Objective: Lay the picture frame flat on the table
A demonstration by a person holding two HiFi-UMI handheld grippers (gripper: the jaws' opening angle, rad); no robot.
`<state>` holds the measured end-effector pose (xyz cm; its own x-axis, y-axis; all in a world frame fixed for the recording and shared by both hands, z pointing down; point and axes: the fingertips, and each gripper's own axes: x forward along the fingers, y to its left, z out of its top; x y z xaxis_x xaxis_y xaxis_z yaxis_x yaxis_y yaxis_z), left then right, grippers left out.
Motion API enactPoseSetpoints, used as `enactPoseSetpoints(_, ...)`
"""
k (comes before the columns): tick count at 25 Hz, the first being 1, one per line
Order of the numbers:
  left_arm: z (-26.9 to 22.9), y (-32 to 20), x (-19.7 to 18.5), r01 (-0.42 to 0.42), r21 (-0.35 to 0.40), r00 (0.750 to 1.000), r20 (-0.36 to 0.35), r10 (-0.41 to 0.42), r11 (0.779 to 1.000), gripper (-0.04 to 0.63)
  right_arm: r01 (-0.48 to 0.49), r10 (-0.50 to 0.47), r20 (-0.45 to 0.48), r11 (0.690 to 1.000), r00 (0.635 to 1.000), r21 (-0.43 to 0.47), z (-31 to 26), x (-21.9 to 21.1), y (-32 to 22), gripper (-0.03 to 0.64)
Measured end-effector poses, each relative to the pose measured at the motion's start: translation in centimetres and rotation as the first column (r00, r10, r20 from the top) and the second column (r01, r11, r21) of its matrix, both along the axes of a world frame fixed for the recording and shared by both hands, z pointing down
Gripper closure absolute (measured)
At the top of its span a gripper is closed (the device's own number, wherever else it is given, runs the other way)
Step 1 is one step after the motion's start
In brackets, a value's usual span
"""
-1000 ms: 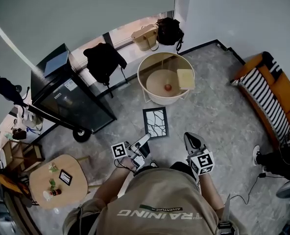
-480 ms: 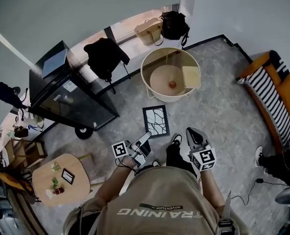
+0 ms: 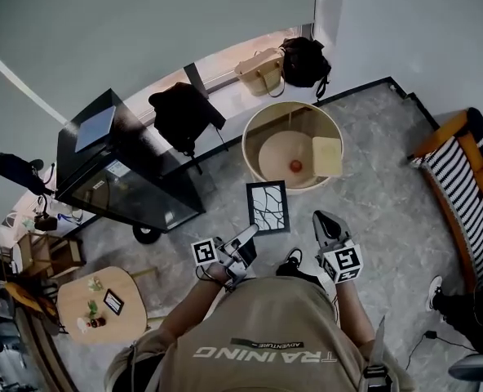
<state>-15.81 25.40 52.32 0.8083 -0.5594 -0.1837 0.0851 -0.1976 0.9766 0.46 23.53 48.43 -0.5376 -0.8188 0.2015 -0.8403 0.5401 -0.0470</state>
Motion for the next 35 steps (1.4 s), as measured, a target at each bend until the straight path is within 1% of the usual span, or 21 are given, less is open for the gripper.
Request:
enactPoseSetpoints(3,-0.4,-2.8,2.2,0.003,0.018,1.000,0.003,-0.003,1.000,0.518,0.000,0.000,0.005,1.000,1.000,0.002,-0.2,2.4,-2.7,0.609)
enactPoseSetpoints(5,-0.6,-4.6,4.0,0.004,0.018,1.000,0.000,-0.004,1.000,0.518,0.005,-0.005,0.016,1.000,1.000,-0.001,0.2,4.1,-4.0,0.609)
enactPoseSetpoints(8,-0.6,-6.6,6.3,0.008,0.020,1.000,0.001,-0.008,1.000,0.518,0.036,-0.036,0.011,0.999,0.999,-0.040,1.6,5.9,-4.7,0.609)
enactPoseSetpoints(10,-0.4,-8.2,7.6,0.017,0.028,1.000,-0.004,-0.016,0.999,0.518,0.046,-0.046,0.013,0.998,0.999,-0.041,2.1,7.0,-5.5,0.610)
enactPoseSetpoints(12,-0.2,-9.5,8.6,0.024,0.022,1.000,-0.002,-0.024,0.999,0.518,0.033,-0.032,0.022,0.999,0.999,-0.036,2.3,8.1,-6.5,0.609)
enactPoseSetpoints(15,-0.1,-10.6,9.3,0.029,-0.001,1.000,-0.004,-0.029,1.000,0.518,0.015,-0.014,0.040,1.000,0.999,-0.028,2.3,9.3,-7.4,0.611)
enactPoseSetpoints(20,-0.5,-12.7,10.2,0.025,-0.008,1.000,-0.007,-0.025,1.000,0.518,0.004,-0.003,0.046,1.000,0.999,-0.014,2.0,10.8,-9.9,0.610)
enactPoseSetpoints(23,-0.2,-14.2,10.3,0.023,-0.012,1.000,-0.004,-0.023,1.000,0.518,0.017,-0.015,0.052,0.999,0.999,-0.044,2.4,10.6,-11.1,0.609)
enactPoseSetpoints(26,0.4,-15.9,10.4,0.020,-0.025,1.000,-0.010,-0.021,0.999,0.518,0.029,-0.027,0.049,0.999,0.998,-0.043,2.9,10.1,-12.6,0.609)
enactPoseSetpoints(29,1.2,-18.2,10.9,0.007,-0.029,1.000,-0.019,-0.008,1.000,0.518,0.027,-0.025,0.034,0.998,0.999,-0.059,3.5,10.3,-14.6,0.611)
enactPoseSetpoints(35,1.4,-24.7,10.9,-0.017,-0.005,1.000,-0.018,0.017,1.000,0.518,0.008,-0.007,0.019,0.999,1.000,-0.048,3.0,10.0,-20.9,0.609)
